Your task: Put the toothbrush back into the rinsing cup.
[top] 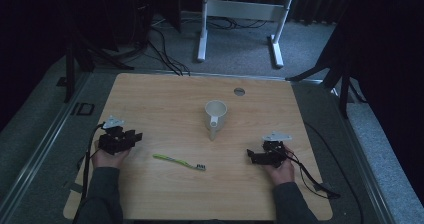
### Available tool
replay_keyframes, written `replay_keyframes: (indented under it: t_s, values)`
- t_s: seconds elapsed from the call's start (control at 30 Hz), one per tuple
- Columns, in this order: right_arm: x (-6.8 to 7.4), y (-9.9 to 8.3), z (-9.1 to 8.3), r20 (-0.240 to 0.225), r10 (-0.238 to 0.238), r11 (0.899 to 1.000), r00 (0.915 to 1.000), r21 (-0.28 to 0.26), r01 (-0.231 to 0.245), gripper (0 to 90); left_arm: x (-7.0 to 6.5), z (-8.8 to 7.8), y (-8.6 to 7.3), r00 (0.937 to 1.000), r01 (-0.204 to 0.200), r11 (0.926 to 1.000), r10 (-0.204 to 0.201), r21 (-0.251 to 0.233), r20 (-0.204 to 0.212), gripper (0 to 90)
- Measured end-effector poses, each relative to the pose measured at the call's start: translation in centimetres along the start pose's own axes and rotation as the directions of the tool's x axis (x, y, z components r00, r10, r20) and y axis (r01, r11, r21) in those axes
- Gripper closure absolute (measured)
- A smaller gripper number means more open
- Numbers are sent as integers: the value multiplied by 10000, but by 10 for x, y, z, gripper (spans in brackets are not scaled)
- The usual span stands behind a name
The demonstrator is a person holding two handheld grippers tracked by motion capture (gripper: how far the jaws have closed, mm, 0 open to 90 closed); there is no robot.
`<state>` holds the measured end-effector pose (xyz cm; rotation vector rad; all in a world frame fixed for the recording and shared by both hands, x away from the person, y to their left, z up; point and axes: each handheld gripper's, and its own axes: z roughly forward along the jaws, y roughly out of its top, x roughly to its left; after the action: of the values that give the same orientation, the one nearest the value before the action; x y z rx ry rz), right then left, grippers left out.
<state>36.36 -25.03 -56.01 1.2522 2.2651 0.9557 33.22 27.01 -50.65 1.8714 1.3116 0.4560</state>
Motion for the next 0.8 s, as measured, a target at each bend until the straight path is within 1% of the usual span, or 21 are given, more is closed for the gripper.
replay_keyframes:
  t_s: [0.03,0.1,0.13,0.2,0.23,0.37,0.43,0.47,0.53,0.6,0.63,0.7,0.73,0.8]
  values:
    - [0,0,0,-3,-1,10000,10000,0,1,138,0,0,0,10000,0,10000,0,0,0,600]
    - [0,0,0,0,-19,10000,10000,-8,19,138,-1,-7,5,9999,-121,9996,121,-237,-12,598]
    - [0,0,0,0,-21,10000,10000,-5,21,138,-1,-8,6,9999,-119,9995,120,-303,23,591]
    - [0,0,0,-3,-19,10000,10000,-3,19,138,-2,-9,8,9997,-88,9990,99,-435,238,589]
    - [0,0,0,-4,-16,10000,10000,-1,16,138,-3,-10,9,9995,-157,9990,168,-407,259,588]
    - [0,0,0,-4,-9,10000,10000,2,9,138,-4,-11,15,9989,-273,9982,293,-541,354,584]
    - [0,0,0,-4,-11,10000,10000,2,11,138,-6,-12,19,9984,-444,9971,464,-616,321,573]
    - [0,0,0,-8,-15,10000,10000,2,15,138,-7,-12,20,9981,-549,9965,565,-624,242,565]
    - [0,0,0,-13,-23,10000,10000,0,23,138,-10,-11,24,9967,-765,9962,776,-425,243,566]
    - [0,0,0,-21,-27,10000,10000,6,27,138,-11,-11,25,9962,-820,9958,831,-412,246,567]
    - [0,0,0,-19,-25,10000,10000,9,25,138,-12,-11,28,9949,-942,9946,956,-435,318,567]
    - [0,0,0,-18,-16,10000,10000,13,16,138,-13,-12,29,9948,-951,9944,966,-452,321,568]
    - [0,0,0,-17,-14,10000,10000,16,14,138,-14,-12,32,9936,-1058,9935,1074,-414,364,567]
    - [0,0,0,-18,-14,10000,10000,24,14,138,-14,-12,33,9929,-1107,9929,1124,-435,390,568]
